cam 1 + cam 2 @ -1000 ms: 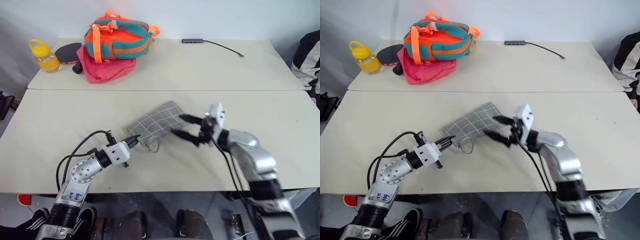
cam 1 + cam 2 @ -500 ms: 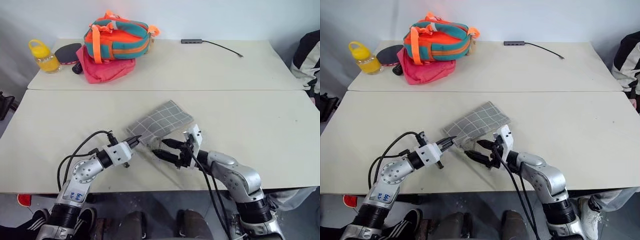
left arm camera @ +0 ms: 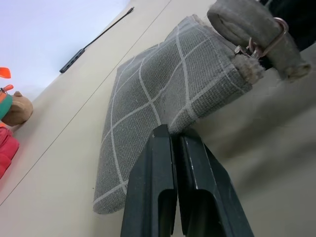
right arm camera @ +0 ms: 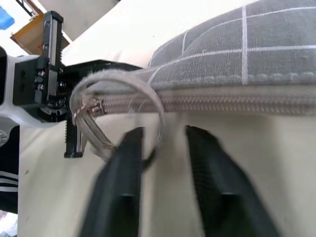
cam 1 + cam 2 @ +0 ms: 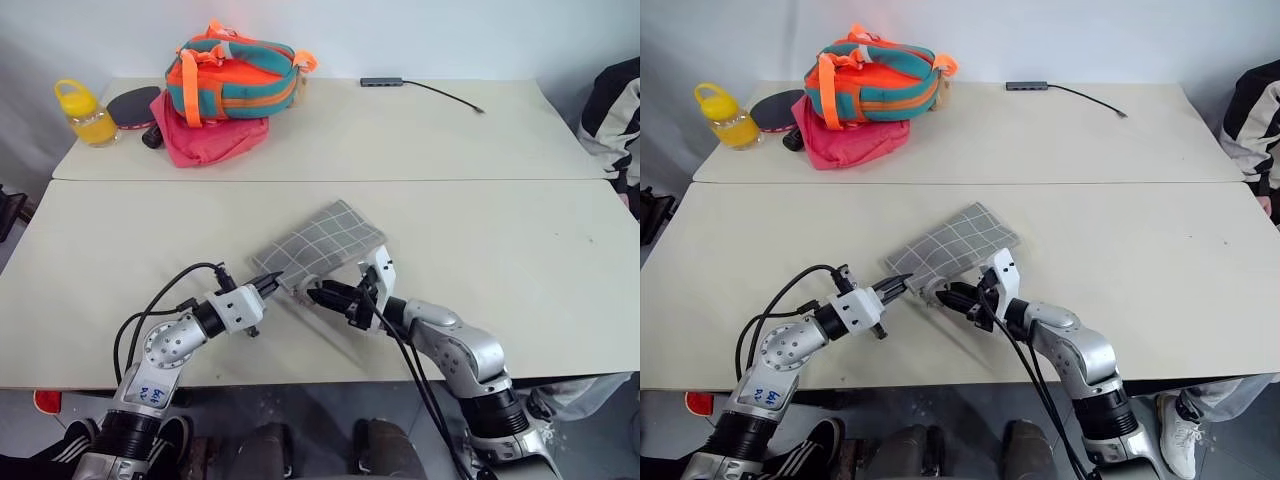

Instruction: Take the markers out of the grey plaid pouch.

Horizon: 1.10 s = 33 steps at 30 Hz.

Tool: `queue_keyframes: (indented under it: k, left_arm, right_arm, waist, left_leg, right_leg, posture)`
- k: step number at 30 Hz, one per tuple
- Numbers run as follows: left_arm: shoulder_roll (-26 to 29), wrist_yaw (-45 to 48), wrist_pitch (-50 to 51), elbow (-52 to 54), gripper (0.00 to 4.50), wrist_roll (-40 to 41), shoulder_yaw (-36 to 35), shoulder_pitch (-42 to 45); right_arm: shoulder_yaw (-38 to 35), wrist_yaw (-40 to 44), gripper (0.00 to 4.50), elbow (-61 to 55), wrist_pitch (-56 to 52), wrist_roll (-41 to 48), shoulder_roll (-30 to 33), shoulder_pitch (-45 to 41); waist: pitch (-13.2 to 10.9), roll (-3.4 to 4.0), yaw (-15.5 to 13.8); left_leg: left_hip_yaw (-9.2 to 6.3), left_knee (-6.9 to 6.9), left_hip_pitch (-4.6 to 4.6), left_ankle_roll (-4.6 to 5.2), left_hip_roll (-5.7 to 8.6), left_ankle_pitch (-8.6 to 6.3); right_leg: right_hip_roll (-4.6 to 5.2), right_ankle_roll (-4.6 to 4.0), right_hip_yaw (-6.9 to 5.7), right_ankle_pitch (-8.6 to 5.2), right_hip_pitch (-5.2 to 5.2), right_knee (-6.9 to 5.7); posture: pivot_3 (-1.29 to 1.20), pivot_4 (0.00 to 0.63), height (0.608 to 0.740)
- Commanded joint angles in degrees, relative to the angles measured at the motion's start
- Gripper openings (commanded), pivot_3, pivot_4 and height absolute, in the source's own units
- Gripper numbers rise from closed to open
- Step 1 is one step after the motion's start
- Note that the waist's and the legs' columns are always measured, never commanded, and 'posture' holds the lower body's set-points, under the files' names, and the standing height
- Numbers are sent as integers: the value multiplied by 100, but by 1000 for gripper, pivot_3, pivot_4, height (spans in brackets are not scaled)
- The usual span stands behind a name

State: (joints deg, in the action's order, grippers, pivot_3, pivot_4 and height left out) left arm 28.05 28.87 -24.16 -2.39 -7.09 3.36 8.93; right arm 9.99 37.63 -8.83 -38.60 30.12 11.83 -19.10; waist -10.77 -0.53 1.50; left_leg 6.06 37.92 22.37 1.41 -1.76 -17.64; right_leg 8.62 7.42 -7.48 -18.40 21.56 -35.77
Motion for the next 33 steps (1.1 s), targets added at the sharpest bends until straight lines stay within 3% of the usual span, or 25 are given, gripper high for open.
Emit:
queue_keyframes:
  k: [1,7,11,22,33]
  left_arm:
    - [11,-1,-7,161,0,-36,91,-72]
    - [46,7,-11,211,0,-20,59,-133]
    - [134,80,3,328,0,120,-46,-283]
    - [289,209,3,343,0,468,-205,-377]
    - [240,201,38,324,0,654,-280,-425]
  right_arm:
    - [-4,133,46,-103,130,92,-92,-37]
    - [-155,235,46,-169,148,70,141,89]
    - [-628,309,46,62,353,19,578,64]
    - [-1488,786,46,2455,1735,-659,1824,-934]
    - [-1642,1045,46,3318,2418,-979,2121,-1164]
  waist:
    - [0,0,-1]
    - [0,0,-1]
    - [0,0,-5]
    - [0,0,6]
    - [0,0,1]
  left_leg:
    - [0,0,0,0,0,0]
    - [0,0,0,0,0,0]
    - [0,0,1,3,2,-2]
    - [12,0,-2,2,-2,-1]
    - [18,2,-2,4,-2,1]
  right_leg:
    - [0,0,0,0,0,0]
    - [0,0,0,0,0,0]
    - [2,0,0,0,0,2]
    - [-1,0,4,0,0,4]
    - [0,0,6,0,0,5]
  posture:
    - [0,150,740]
    - [0,150,740]
    - [0,150,740]
    - [0,150,740]
    - [0,150,740]
